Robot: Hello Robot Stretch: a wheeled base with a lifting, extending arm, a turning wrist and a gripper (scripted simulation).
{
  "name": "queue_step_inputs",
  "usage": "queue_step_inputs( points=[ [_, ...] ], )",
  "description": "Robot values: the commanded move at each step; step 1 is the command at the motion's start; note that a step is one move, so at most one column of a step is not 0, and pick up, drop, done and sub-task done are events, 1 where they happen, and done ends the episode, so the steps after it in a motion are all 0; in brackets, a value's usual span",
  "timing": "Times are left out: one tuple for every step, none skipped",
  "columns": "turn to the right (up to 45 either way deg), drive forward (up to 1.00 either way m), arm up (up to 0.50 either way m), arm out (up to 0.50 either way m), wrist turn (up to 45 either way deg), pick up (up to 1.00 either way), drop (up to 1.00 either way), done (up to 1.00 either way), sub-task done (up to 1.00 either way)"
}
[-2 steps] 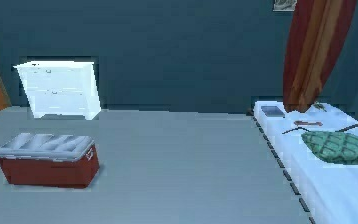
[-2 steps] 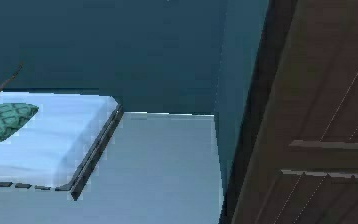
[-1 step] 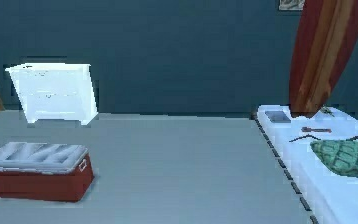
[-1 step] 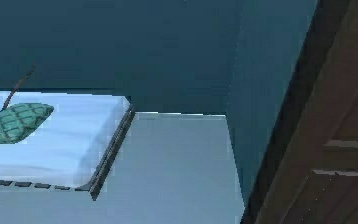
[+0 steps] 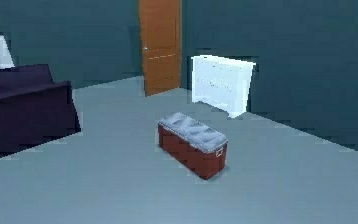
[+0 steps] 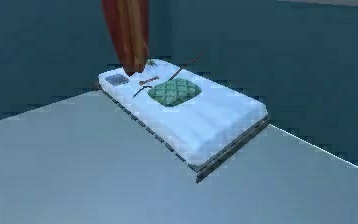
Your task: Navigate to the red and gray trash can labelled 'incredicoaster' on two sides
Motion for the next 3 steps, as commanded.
queue_step_inputs(
  points=[
    [-24.0,0.00,0.00,0.00,0.0,0.00,0.00,0.00,0.00],
    [0.0,1.00,0.00,0.00,0.0,0.00,0.00,0.00,0.00],
    [0.0,1.00,0.00,0.00,0.0,0.00,0.00,0.00,0.00]
  ],
)
